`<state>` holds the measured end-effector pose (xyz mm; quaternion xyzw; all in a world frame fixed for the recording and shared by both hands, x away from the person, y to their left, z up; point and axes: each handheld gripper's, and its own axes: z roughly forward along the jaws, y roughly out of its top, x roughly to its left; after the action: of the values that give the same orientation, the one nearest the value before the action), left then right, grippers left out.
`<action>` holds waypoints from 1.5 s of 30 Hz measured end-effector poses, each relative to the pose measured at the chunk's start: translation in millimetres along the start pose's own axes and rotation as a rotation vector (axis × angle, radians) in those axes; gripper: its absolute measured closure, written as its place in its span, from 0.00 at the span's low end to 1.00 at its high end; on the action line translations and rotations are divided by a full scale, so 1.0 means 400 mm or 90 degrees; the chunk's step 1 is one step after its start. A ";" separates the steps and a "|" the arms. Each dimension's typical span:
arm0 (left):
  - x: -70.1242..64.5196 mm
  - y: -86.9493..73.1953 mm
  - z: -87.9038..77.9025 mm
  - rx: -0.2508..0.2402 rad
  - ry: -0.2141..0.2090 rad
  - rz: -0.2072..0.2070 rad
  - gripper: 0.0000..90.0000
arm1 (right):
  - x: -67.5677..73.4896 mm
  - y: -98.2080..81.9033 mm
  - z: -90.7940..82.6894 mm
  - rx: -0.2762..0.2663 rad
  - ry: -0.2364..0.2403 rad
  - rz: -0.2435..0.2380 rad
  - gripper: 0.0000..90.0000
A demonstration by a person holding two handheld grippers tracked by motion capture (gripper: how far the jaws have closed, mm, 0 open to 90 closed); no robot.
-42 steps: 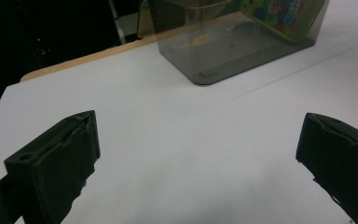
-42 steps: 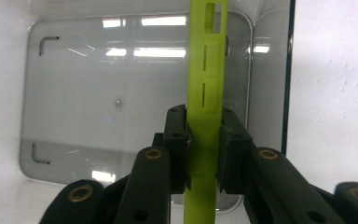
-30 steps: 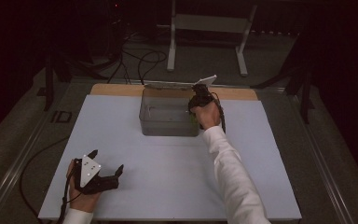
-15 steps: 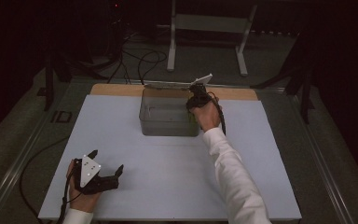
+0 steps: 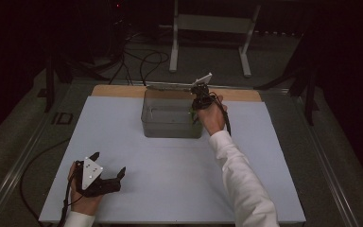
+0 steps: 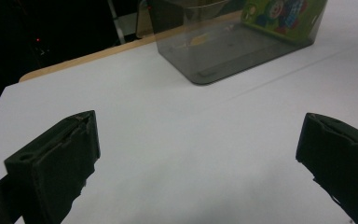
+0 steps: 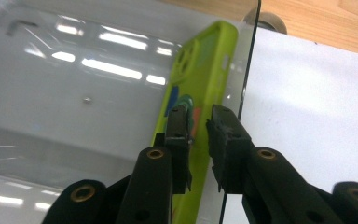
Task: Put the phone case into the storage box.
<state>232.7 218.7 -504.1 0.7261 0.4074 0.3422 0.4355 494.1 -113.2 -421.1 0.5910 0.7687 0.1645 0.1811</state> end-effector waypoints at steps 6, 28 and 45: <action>-0.002 0.000 0.002 0.000 -0.001 -0.002 0.00 | -0.029 -0.019 -0.050 -0.080 0.116 0.002 0.74; -0.006 0.009 -0.002 -0.007 -0.013 -0.006 0.00 | -0.113 -0.503 -0.176 -0.264 0.185 -0.149 0.15; 0.015 0.006 -0.004 -0.014 0.002 -0.028 0.00 | -0.163 -0.725 -0.149 -0.407 0.203 -0.110 0.15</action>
<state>234.6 223.9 -500.5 0.7115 0.4201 0.3380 0.4506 235.1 -250.2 -498.4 0.4045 0.7439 0.4707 0.2478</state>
